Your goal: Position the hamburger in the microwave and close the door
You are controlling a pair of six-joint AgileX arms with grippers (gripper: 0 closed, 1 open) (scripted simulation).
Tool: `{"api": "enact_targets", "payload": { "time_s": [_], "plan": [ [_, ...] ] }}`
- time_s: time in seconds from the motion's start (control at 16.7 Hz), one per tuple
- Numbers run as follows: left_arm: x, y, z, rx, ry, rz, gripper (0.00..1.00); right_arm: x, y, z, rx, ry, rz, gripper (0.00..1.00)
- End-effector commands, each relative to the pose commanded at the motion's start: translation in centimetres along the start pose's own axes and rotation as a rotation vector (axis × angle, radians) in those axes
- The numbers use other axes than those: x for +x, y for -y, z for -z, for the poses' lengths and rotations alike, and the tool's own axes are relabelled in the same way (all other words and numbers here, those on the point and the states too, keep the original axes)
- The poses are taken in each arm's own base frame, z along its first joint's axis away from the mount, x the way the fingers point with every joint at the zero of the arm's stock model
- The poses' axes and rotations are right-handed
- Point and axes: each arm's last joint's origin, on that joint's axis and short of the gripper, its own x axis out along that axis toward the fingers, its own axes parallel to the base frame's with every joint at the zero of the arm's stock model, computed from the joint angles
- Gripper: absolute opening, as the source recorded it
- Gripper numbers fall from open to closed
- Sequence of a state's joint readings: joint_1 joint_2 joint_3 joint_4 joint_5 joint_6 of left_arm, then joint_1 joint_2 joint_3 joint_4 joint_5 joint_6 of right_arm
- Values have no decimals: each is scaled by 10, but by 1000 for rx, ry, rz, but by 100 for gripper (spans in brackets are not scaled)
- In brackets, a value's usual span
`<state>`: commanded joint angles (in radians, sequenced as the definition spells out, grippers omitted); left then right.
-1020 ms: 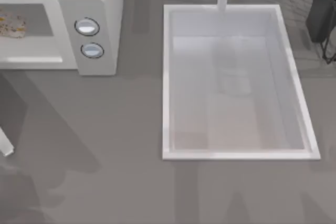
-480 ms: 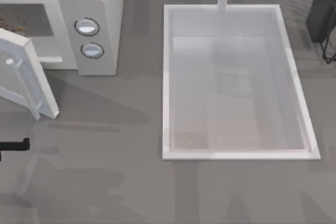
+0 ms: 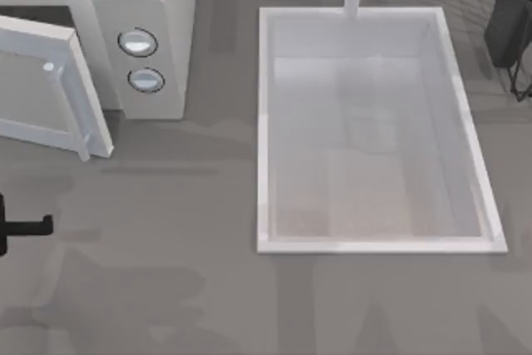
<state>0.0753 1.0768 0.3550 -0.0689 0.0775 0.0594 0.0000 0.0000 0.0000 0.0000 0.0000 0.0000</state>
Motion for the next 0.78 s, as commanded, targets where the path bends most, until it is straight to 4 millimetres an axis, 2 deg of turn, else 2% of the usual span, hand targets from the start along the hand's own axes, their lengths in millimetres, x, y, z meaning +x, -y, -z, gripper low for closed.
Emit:
{"api": "enact_targets", "payload": {
  "time_s": [0.18,0.6,0.78],
  "plan": [
    [12,-1,-16,-1,1,-1,0,0,0,0,0,0,0,100],
    [68,0,-54,1,-14,3,0,0,0,0,0,0,0,100],
    [76,0,-61,1,-2,1,0,0,0,0,0,0,0,100]
  ]
}}
